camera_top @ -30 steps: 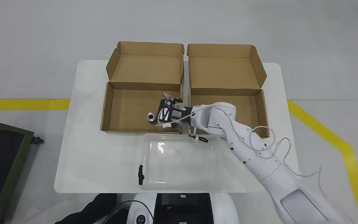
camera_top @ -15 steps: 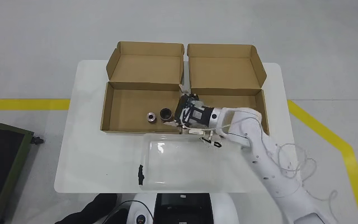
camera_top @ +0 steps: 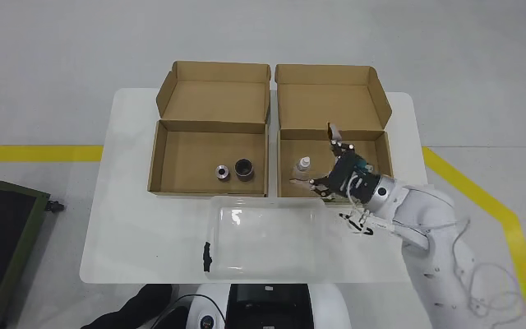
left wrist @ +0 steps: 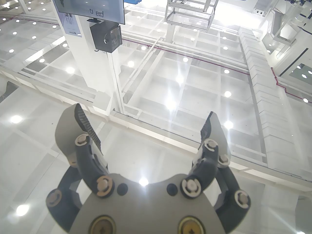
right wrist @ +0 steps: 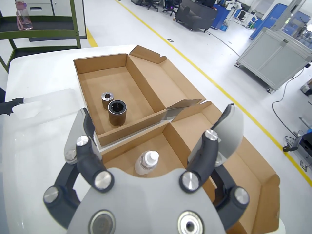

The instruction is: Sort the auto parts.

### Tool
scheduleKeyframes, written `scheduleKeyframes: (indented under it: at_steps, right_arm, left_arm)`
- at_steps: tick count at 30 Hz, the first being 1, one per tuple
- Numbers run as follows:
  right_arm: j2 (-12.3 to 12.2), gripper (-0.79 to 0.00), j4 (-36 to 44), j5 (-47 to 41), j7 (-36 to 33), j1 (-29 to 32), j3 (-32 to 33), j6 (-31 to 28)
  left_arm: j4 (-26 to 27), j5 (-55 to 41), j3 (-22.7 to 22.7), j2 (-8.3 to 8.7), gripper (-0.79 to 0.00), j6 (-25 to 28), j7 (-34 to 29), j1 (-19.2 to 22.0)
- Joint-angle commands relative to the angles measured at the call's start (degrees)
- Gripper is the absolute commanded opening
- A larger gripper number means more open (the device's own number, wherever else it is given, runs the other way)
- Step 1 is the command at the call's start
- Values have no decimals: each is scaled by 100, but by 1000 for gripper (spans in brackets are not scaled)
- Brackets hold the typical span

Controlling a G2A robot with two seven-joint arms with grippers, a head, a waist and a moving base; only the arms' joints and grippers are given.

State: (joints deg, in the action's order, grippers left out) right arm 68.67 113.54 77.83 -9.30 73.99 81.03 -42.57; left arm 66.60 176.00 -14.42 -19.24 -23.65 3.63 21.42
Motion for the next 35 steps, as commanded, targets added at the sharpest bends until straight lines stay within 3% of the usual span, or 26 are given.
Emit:
scheduleKeyframes:
  at_steps: [1,16,28,35]
  right_arm:
    - [-34,0,70,112,257,232,244,13]
    - [-204,0,340,382,1647,1947,2078,305]
    - [-245,0,369,450,2434,2622,2527,305]
    - [-248,-1,324,434,2432,2707,2629,458]
  left_arm:
    - [0,0,0,0,0,0,0,0]
    - [0,0,0,0,0,0,0,0]
    - [0,0,0,0,0,0,0,0]
    - [0,0,0,0,0,0,0,0]
